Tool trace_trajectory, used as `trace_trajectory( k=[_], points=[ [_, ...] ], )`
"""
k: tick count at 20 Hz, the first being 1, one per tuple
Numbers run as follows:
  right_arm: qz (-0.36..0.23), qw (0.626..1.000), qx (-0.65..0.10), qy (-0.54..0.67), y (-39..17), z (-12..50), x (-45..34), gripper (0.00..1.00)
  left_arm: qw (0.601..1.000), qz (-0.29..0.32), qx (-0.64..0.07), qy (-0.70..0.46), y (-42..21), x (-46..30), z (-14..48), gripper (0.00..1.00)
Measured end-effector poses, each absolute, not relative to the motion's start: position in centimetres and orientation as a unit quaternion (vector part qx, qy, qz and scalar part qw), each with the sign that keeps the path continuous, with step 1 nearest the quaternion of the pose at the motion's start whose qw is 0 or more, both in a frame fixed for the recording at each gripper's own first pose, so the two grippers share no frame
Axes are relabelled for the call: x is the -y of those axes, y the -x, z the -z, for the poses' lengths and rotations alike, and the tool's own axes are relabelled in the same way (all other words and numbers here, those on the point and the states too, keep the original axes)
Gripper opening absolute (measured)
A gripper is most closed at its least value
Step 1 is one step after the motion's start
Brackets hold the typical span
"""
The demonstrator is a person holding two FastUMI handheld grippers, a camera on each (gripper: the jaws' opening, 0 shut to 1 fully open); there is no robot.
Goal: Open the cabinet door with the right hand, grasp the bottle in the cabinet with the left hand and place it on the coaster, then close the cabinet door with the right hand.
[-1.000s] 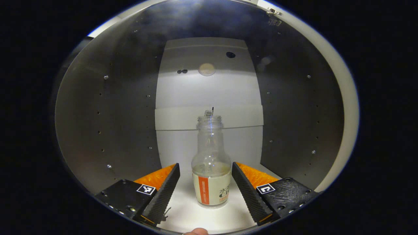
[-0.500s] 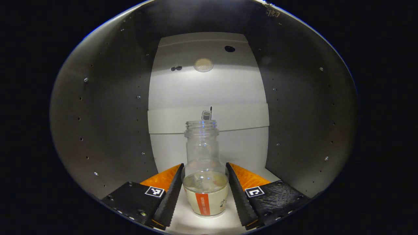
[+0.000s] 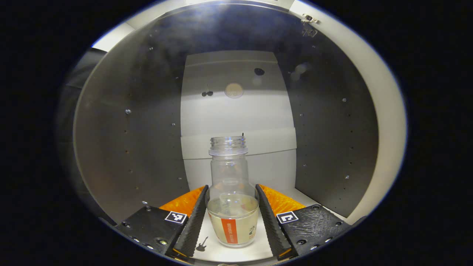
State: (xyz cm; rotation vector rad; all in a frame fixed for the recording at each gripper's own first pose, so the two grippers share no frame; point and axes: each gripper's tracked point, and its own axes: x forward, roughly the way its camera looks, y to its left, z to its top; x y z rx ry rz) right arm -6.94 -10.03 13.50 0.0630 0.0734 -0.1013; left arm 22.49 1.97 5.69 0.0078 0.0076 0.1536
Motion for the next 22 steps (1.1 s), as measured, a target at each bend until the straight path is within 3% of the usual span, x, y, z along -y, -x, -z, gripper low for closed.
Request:
trace_trajectory(
  k=[6,10,14,21,22],
  points=[
    [0.145,0.987,-0.027,-0.056,10.3,-11.0,11.6,0.98,0.998,-0.06,0.022,-0.013,-15.7,-4.4,-6.0,0.73],
    [0.205,0.971,-0.091,-0.081,12.2,-4.8,12.8,0.96,0.997,-0.067,0.034,0.015,-10.5,-6.8,-2.7,0.73],
    [0.282,0.944,-0.17,-0.031,13.1,2.9,17.3,1.0,0.995,-0.094,0.034,0.001,-4.8,-9.8,0.2,0.73],
    [0.21,0.901,-0.378,0.008,15.9,20.6,17.3,1.0,0.987,-0.161,0.001,-0.028,4.2,-13.5,11.3,0.74],
    [0.202,0.894,-0.4,0.022,16.8,22.3,17.0,1.0,0.985,-0.167,-0.011,-0.031,5.2,-13.7,13.7,0.84]
  ],
)
